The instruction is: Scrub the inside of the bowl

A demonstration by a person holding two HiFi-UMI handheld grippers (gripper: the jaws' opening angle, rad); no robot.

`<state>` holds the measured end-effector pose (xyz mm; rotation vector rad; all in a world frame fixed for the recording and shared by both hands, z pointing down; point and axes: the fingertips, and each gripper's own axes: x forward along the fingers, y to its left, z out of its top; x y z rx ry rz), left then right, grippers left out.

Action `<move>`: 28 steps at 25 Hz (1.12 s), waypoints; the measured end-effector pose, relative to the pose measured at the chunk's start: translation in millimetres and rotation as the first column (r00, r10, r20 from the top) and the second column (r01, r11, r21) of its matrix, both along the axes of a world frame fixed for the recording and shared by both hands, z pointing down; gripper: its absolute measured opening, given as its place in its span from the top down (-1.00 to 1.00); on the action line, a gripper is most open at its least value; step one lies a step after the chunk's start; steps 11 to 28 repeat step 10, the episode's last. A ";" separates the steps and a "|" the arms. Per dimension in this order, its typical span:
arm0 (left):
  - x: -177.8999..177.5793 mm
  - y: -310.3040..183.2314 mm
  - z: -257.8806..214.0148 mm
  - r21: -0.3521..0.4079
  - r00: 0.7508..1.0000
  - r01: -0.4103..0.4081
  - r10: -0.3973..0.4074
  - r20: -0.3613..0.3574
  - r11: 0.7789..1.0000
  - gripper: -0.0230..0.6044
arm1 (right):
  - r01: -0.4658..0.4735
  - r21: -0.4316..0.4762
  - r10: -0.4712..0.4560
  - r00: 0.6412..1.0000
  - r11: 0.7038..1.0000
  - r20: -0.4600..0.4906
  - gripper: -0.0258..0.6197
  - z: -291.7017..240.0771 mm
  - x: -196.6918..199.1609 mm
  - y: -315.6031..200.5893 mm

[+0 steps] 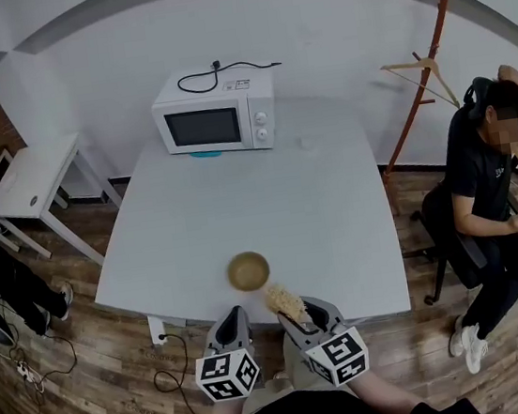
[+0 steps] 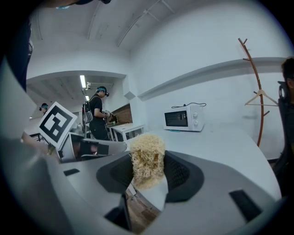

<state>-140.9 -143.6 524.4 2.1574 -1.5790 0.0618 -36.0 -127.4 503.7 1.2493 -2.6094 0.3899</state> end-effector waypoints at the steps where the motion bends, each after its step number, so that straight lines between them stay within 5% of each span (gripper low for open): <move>1: 1.0 0.3 -0.4 0.001 1.000 -0.003 0.003 0.000 1.000 0.87 | 0.000 0.001 0.000 1.000 1.000 0.001 0.37 -0.3 -0.2 0.3; 28: 1.0 7.0 -6.6 0.016 1.000 -0.010 0.010 -0.003 1.000 0.87 | 0.007 0.010 -0.007 1.000 1.000 -0.004 0.37 -2.7 -6.8 7.1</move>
